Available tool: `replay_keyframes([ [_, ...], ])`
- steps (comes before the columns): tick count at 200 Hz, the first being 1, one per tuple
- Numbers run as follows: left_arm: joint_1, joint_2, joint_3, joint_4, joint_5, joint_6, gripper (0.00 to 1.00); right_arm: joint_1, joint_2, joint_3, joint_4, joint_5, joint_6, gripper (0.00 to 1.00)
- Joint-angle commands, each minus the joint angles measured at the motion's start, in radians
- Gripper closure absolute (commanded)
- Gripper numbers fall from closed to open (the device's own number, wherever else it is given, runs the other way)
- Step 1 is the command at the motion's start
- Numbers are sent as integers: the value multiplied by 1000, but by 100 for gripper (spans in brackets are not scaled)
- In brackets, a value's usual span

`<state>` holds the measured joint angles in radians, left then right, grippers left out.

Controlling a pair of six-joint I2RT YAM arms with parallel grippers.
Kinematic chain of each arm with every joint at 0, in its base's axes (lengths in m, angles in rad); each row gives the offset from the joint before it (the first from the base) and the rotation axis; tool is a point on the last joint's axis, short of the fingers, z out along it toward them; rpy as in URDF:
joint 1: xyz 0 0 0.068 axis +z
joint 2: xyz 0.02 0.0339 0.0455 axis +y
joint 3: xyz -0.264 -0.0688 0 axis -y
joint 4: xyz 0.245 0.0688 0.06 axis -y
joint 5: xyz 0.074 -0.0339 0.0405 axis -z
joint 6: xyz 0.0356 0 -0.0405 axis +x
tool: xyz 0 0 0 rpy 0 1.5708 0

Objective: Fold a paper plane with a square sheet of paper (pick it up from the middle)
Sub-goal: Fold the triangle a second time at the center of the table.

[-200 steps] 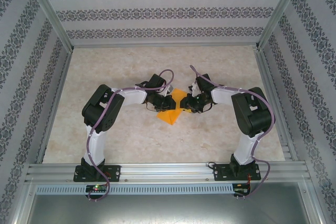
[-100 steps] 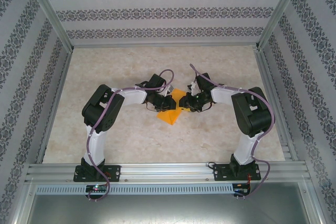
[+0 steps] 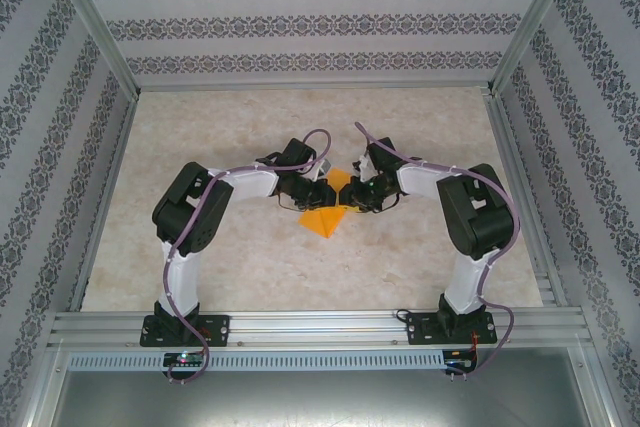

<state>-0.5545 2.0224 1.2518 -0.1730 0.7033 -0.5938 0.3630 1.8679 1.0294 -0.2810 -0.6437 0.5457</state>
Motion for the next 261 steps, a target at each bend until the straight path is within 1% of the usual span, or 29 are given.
replay_keyframes([
  [1, 11, -55, 39, -48, 2, 54, 80, 11, 31, 14, -31, 26, -30, 77],
  [33, 22, -80, 41, -103, -28, 89, 79, 15, 37, 8, -16, 28, -28, 77],
  [66, 26, -75, 35, -138, -48, 119, 79, 16, 25, -5, 42, -29, 10, 78],
  [104, 42, -73, 23, -166, -101, 146, 79, 18, 4, -18, 69, -61, 31, 76],
  [134, 53, -55, 27, -161, -100, 150, 80, 21, 2, -35, 113, -98, 57, 76],
  [165, 57, -20, 44, -167, -100, 158, 80, 25, -9, -46, 116, -99, 63, 76],
  [208, 65, 16, 74, -169, -95, 162, 80, 25, -13, -43, 96, -75, 53, 83],
  [261, 68, 51, 102, -202, -104, 187, 80, 23, 1, -11, 69, -53, 35, 87],
])
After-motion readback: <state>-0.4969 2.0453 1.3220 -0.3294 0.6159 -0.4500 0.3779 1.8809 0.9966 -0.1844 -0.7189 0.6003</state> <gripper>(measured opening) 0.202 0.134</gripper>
